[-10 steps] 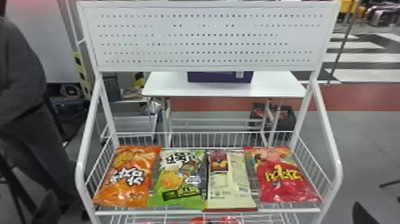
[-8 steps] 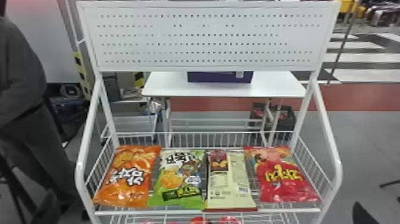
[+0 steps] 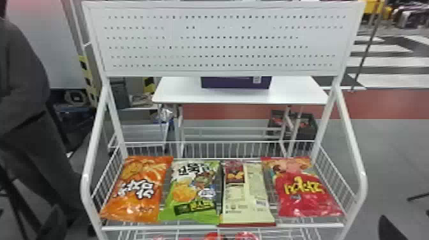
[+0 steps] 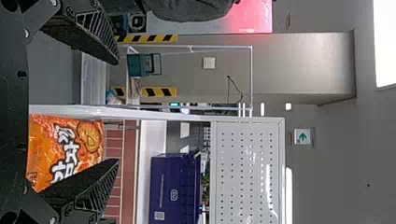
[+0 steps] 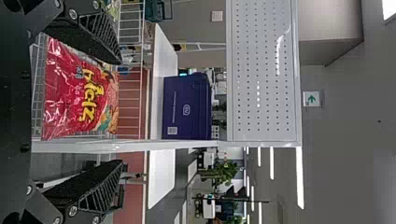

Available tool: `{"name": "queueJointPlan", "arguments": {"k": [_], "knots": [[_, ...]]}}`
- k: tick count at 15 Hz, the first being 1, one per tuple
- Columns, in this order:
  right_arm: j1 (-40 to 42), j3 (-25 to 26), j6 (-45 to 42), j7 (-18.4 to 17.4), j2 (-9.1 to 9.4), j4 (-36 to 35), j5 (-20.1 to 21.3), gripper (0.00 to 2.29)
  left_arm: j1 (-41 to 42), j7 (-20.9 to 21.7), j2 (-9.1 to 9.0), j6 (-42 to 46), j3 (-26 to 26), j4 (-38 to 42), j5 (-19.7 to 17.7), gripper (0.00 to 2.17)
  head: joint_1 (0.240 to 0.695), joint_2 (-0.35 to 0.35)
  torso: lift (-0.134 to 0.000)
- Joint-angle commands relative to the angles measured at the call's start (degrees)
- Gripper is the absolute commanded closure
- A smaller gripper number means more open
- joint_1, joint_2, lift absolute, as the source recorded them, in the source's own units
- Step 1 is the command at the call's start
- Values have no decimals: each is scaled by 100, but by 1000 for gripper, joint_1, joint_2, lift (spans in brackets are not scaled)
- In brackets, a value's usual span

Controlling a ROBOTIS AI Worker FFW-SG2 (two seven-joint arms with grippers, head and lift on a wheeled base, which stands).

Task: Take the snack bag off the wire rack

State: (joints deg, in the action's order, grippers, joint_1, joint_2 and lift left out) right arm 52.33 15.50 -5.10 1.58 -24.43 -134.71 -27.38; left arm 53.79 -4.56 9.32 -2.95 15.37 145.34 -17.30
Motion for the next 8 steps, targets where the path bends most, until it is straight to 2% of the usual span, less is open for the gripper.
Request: {"name": "queueJointPlan", "arguments": {"k": [1, 3, 4, 7, 8], "knots": [[-214, -73, 278, 0, 0, 103, -39, 151, 9, -1, -9, 0, -34, 21, 34, 151, 499, 0, 0], [-970, -460, 1210, 18, 44, 270, -65, 151, 9, -1, -26, 18, -122, 12, 122, 151, 499, 0, 0], [-1313, -636, 1403, 18, 105, 340, 5, 151, 9, 8, -26, 35, -140, 12, 130, 151, 499, 0, 0], [-2710, -1374, 2071, 0, 237, 1158, 172, 151, 0, 26, -17, 35, -166, 3, 148, 151, 499, 0, 0], [-3123, -1646, 2141, -105, 281, 1483, 357, 151, 0, 26, -17, 35, -166, 3, 157, 151, 499, 0, 0]]}}
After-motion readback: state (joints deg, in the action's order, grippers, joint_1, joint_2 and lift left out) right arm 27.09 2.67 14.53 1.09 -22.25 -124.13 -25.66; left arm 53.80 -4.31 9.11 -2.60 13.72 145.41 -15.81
